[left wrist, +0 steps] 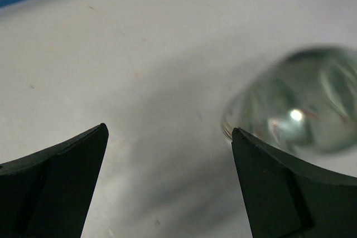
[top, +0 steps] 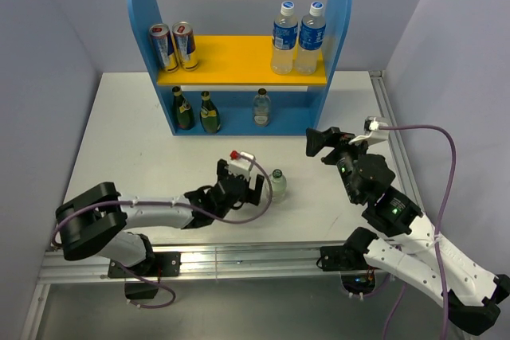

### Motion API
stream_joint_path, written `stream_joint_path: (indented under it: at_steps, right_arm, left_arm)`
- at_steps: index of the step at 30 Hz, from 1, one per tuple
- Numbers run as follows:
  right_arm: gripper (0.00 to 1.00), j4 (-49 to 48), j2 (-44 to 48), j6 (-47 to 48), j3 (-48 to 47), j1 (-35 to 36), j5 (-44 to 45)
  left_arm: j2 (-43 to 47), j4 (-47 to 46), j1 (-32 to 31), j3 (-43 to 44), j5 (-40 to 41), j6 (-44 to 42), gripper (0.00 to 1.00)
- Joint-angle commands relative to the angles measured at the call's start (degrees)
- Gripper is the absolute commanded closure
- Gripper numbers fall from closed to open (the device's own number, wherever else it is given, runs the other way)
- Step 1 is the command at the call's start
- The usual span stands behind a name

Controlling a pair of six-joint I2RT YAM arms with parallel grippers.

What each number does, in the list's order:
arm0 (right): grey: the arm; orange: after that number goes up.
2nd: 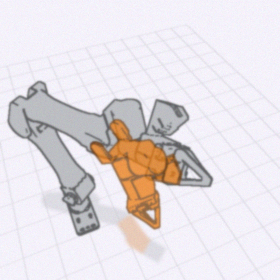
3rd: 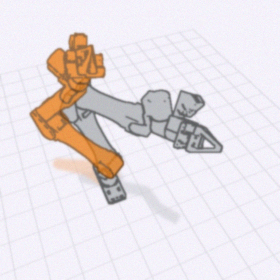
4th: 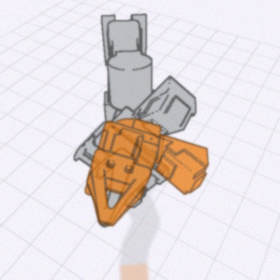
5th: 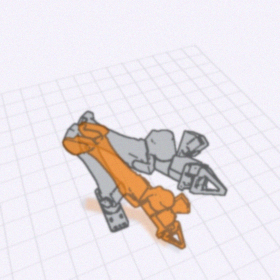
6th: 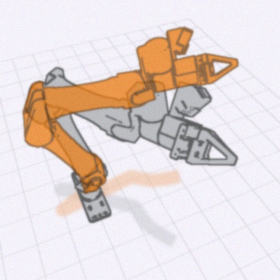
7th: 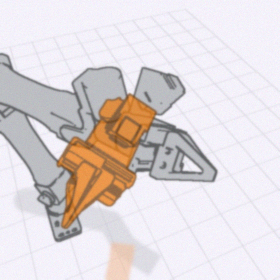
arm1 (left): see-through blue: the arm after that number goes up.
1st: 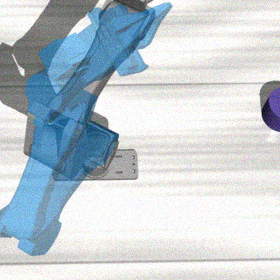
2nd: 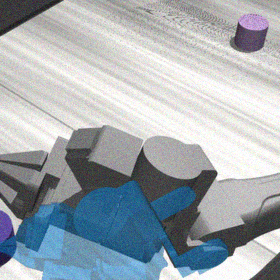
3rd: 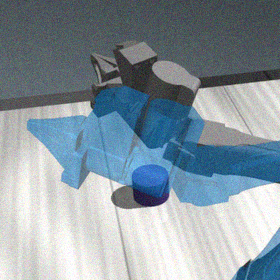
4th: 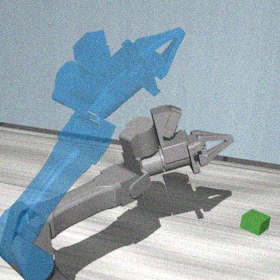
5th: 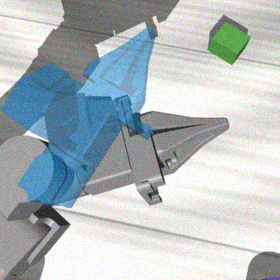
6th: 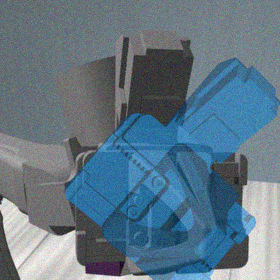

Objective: Place and organize the beverage onto the shelf

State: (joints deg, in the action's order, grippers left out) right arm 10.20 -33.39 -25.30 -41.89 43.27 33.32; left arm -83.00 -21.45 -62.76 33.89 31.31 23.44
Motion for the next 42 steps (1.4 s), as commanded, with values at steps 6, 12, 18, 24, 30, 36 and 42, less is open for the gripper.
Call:
stream_joint_path:
  at_steps: [6, 12, 18, 24, 30, 36, 42]
  right_arm:
    - [0.01, -1.1, -0.8, -0.3, -1.4, 0.2, 0.9]
    - [0.01, -1.1, -0.5, -0.5, -1.3, 0.2, 0.9]
    - [0.01, -0.8, 0.1, -0.5, -0.9, 0.2, 1.0]
    - [0.01, -0.9, 0.2, -0.5, -0.4, 0.2, 1.0]
    - [0.01, -1.1, 0.2, -0.5, -0.2, 0.2, 1.0]
    - [0.01, -1.6, 0.2, -0.6, 0.1, 0.2, 0.7]
    - [0.01, -2.0, 0.4, -0.8, 0.7, 0.2, 0.5]
  left_arm:
    - [5.0, -5.5, -9.5, -5.5, -4.9, 2.3, 0.01]
    - [-2.1, -14.5, -10.1, -2.4, -4.5, 0.0, 0.01]
    - [-13.8, -20.5, -10.3, 4.8, 2.8, -1.1, 0.01]
    - [-22.9, -26.1, -9.7, 11.6, 6.7, -4.2, 0.01]
    - [-28.5, -26.5, -5.9, 16.9, 5.4, -4.8, 0.88]
    - [-31.8, -25.7, -0.9, 24.5, 3.2, -9.5, 1.00]
    - [-34.5, -23.2, 5.3, 35.3, -0.5, -13.6, 1.00]
